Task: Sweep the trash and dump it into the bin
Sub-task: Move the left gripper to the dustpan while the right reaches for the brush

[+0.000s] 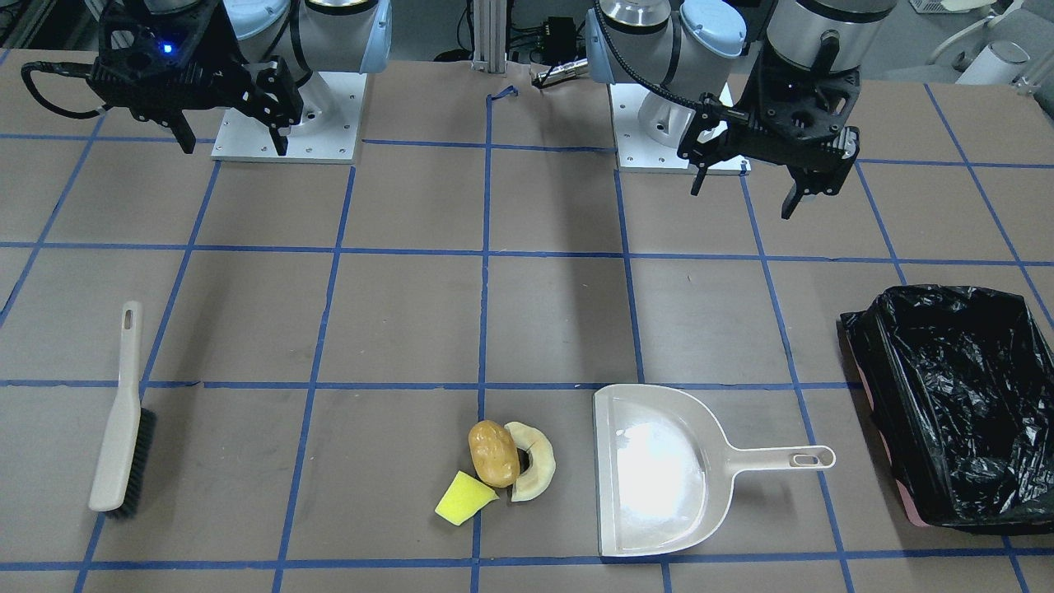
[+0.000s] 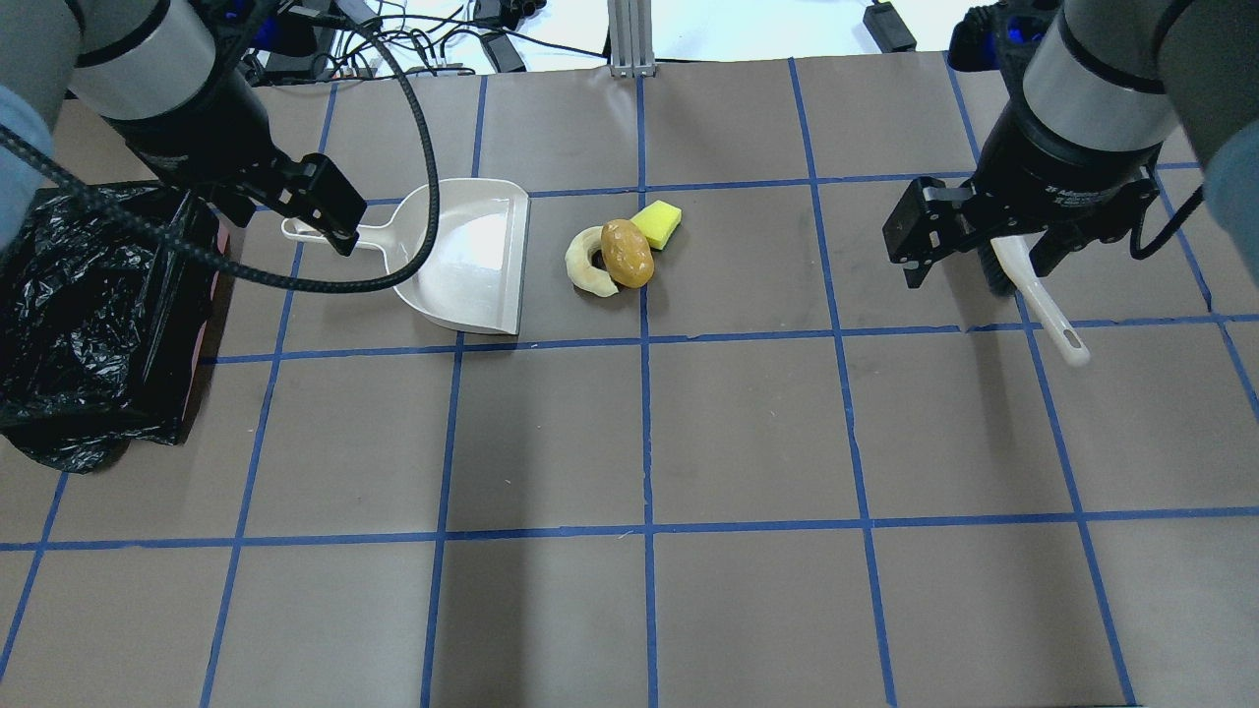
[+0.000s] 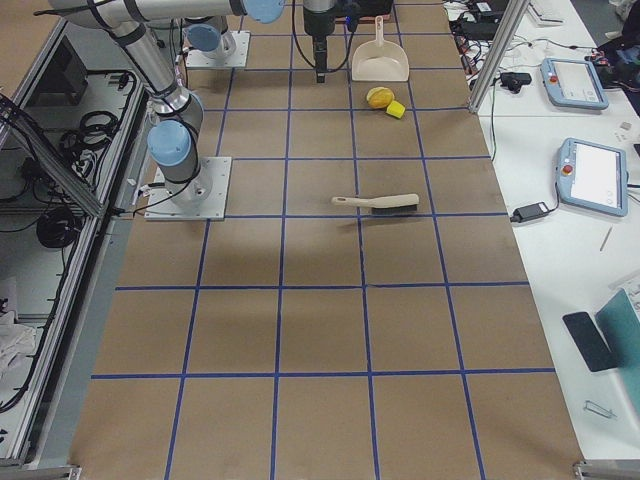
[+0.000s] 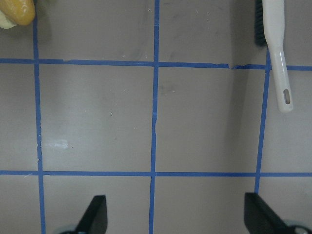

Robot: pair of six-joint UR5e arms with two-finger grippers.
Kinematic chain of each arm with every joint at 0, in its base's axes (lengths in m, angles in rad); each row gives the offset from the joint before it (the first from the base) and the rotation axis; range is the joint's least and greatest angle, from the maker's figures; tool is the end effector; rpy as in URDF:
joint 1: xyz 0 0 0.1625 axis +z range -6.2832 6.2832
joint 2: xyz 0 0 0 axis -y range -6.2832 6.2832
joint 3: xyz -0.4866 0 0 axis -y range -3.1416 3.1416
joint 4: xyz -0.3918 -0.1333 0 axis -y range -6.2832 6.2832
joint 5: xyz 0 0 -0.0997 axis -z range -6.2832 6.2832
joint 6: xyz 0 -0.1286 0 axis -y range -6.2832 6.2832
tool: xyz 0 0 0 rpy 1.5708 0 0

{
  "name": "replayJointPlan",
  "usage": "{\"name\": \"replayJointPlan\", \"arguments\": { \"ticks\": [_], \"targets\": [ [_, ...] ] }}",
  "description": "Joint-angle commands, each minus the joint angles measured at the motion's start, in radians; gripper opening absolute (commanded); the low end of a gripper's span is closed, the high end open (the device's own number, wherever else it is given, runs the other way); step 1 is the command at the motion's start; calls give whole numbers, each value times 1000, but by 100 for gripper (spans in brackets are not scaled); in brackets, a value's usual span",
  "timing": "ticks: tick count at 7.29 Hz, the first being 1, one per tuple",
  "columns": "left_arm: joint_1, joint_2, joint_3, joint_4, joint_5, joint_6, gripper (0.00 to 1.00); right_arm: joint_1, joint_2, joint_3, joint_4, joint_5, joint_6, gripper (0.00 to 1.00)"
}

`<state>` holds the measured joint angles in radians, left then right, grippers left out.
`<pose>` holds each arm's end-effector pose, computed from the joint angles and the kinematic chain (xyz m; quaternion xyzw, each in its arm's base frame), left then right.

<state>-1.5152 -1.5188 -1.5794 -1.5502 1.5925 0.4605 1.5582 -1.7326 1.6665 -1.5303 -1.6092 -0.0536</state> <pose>-0.1040 -0.4804 0.5435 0.2006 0.9791 -0.0282 0.0186 0.1231 -0.4171 0.5427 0.0202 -0.9995 0.0122 0.0196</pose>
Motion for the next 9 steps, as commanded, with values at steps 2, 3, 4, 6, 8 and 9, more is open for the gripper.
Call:
{"name": "replayJointPlan", "arguments": {
  "ticks": [2, 3, 4, 6, 8, 9],
  "targets": [
    [104, -61, -1, 11, 1, 455, 100, -178, 17, 10, -1, 11, -180, 100],
    [107, -99, -2, 25, 7, 717, 100, -254, 57, 30, -17, 15, -249, 100],
    [109, -145, -1, 97, 56, 859, 100, -308, 89, 48, -86, 6, -317, 100],
    [109, -226, 1, 201, 89, 1104, 100, -351, 151, 100, -251, 0, -434, 100],
    [137, -305, 13, 267, 71, 1221, 99, -401, 272, 116, -355, -11, -439, 100],
    [153, -337, 15, 297, 23, 1253, 98, -405, 312, 116, -381, -35, -437, 100]
  ]
}}
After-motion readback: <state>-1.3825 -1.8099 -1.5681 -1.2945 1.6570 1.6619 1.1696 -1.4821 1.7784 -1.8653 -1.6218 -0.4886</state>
